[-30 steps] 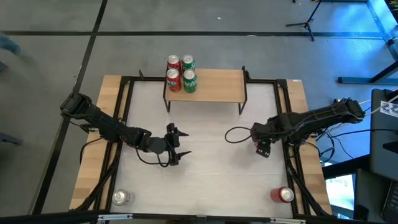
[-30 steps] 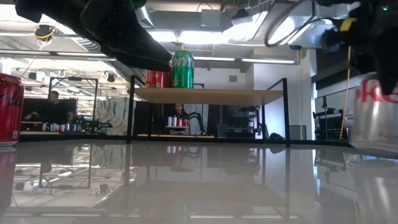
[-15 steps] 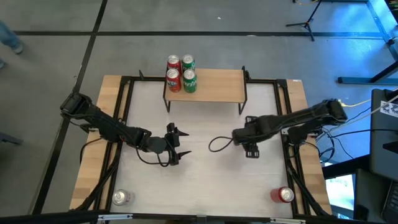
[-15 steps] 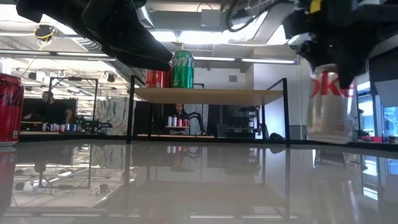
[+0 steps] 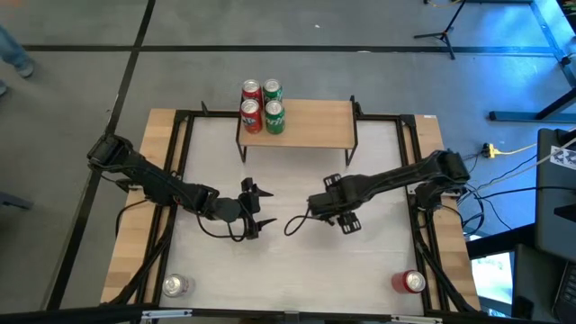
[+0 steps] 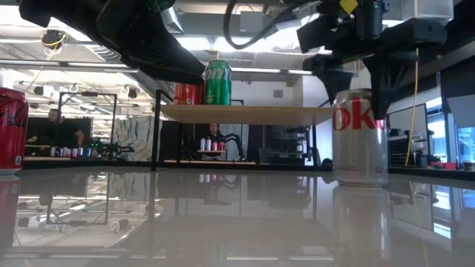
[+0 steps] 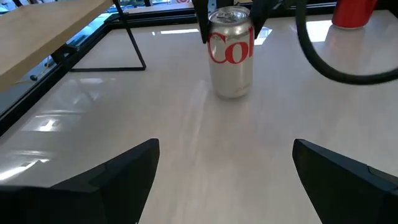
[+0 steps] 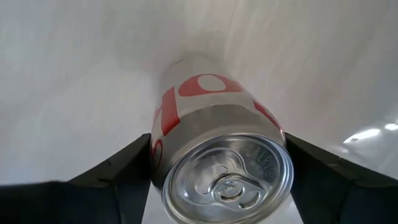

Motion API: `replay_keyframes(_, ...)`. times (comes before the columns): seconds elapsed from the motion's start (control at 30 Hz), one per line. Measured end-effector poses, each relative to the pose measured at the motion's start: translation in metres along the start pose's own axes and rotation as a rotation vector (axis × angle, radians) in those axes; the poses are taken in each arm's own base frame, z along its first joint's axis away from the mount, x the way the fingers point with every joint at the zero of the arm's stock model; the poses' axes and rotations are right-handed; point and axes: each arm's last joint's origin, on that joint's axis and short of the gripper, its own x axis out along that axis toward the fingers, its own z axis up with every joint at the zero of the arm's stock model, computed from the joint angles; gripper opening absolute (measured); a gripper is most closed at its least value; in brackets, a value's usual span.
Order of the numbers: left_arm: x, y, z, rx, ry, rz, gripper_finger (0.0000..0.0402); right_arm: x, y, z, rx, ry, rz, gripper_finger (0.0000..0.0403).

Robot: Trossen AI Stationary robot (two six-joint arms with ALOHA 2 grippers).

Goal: Place canned beverage on shelf
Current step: Put the top silver soda can on the shelf

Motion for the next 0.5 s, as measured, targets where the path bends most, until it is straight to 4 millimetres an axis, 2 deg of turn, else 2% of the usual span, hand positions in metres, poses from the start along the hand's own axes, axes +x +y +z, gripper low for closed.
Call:
replay_keyframes(0.3, 0.000, 0.000, 0.000, -0.002, -0.004, 0.000, 0.0359, -0.011, -0.003, 0.006, -0.001, -0.054, -0.029, 0.0364)
replay_keyframes(0.5, 0.000, 0.000, 0.000, -0.004, -0.003, -0.001, 0.0359, -0.019, -0.004, 0.007, 0.034, -0.068, -0.022, 0.0383)
